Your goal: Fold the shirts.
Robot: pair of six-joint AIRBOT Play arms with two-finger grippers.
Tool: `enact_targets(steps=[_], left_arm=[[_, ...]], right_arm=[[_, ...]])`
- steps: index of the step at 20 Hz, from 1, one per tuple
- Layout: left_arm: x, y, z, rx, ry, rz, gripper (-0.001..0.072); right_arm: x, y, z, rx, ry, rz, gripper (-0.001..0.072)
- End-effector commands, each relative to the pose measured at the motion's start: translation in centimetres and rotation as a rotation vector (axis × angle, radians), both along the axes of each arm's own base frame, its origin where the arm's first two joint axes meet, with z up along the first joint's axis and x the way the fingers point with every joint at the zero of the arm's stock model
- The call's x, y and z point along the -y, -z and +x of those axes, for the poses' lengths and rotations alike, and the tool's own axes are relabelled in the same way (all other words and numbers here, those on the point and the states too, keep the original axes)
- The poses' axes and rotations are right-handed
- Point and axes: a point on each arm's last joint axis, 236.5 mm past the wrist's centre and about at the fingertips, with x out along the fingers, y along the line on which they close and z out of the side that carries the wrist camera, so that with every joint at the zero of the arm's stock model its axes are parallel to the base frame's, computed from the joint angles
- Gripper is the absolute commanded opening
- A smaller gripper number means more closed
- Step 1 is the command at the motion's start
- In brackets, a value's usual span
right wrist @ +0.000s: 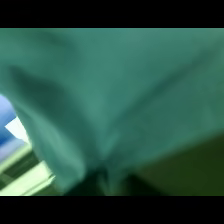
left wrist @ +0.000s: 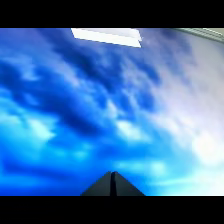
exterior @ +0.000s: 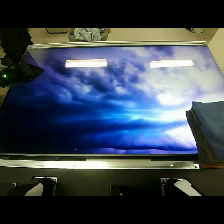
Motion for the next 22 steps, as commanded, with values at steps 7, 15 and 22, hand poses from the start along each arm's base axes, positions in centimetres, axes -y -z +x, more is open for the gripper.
enact_targets(steps=[7, 15, 22], left_arm=[[-2.4, -7.4, 3.0, 0.221, -0.134, 0.203, 0.0031], [-4.9, 15.7, 0.1, -0.607, -0.136, 0.665, 0.0684], [-3.6, 21.1, -5.3, -0.659, -0.118, 0.572, 0.0667]], right_arm=[[4.8, -18.1, 16.9, 0.632, -0.334, -0.627, 0.0703], [-26.1, -5.0, 26.0, 0.336, -1.12, -0.177, 0.0698], [-29.8, 3.1, 21.8, 0.096, -1.147, -0.018, 0.0595]])
